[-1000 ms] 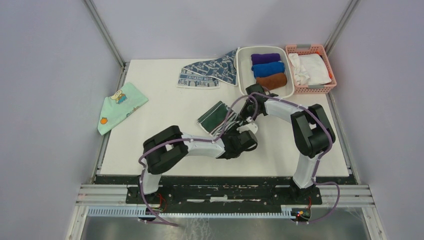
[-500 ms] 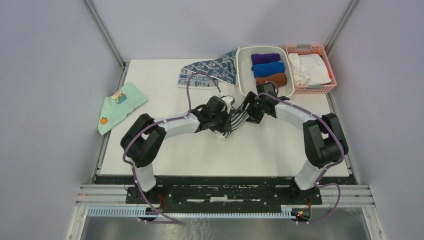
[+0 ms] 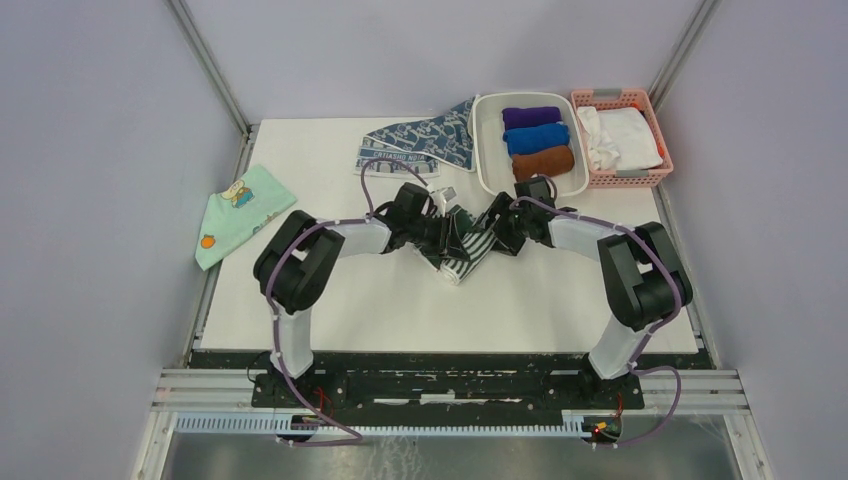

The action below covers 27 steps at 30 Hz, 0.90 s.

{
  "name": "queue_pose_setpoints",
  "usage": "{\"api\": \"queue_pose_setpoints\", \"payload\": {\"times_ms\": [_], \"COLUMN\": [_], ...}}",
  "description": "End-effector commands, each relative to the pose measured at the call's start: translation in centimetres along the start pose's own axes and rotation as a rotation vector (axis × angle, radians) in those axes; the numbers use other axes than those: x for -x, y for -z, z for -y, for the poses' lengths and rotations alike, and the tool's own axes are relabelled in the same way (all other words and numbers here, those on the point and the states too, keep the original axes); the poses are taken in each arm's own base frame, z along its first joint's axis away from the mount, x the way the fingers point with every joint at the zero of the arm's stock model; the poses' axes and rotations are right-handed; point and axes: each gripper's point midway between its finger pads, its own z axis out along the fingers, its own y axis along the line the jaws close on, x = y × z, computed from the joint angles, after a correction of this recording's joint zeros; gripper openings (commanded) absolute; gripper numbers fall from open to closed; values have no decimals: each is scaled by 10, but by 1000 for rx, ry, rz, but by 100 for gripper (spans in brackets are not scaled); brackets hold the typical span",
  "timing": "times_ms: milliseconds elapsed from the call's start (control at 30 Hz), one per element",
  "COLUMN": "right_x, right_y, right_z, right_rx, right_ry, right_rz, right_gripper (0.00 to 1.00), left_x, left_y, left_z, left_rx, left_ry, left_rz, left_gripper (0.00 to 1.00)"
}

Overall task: Roll the towels
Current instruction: Roll the towel at the center of the board.

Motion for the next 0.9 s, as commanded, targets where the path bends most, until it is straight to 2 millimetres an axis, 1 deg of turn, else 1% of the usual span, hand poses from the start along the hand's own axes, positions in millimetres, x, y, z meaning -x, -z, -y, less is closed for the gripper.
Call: {"api": "queue_pose_setpoints", "payload": {"times_ms": [0, 133, 233, 300, 333, 400, 433, 500, 567, 600, 667, 767, 867], "right_x": [-2, -4, -5, -2, -2, -3, -4, -6, -7, -9, -11, -13, -13], "right_y": [-13, -11, -5, -1, 1, 4, 5, 6, 6, 6, 4, 2, 2], "right_z": [13, 27, 36, 39, 40, 40, 39, 38, 37, 37, 36, 34, 33], "right_rx": [-26, -103, -177, -217, -234, -264, -275, -297, -318, -328, -338, -341, -346], "right_ry": [-17, -17, -17, -19, -20, -16, -10, 6, 20, 26, 30, 31, 34], "right_rz": [-4, -6, -16, -12, -14, -17, -20, -22, -26, -32, -42, -43, -44], "right_gripper": [74, 58, 47, 37, 35, 33, 31, 30, 30, 30, 30, 29, 29], "left_x": [-62, -68, -68, -64, -62, -57, -53, -42, -32, -27, -15, -6, 1], "left_y": [-11, -10, -5, 1, 5, 13, 17, 28, 39, 44, 54, 62, 67], "left_z": [-26, -28, -26, -22, -21, -18, -21, -17, -13, -9, 2, 24, 46], "left_rx": [35, 37, 51, 71, 91, 147, 208, 307, 416, 475, 591, 750, 874], "left_ry": [193, 220, 215, 192, 179, 132, 101, 29, -55, -100, -198, -364, -524], "left_rz": [-182, -184, -171, -142, -126, -91, -61, 0, 64, 94, 167, 277, 369], "left_gripper": [29, 36, 45, 54, 56, 61, 63, 68, 75, 77, 78, 79, 81]}}
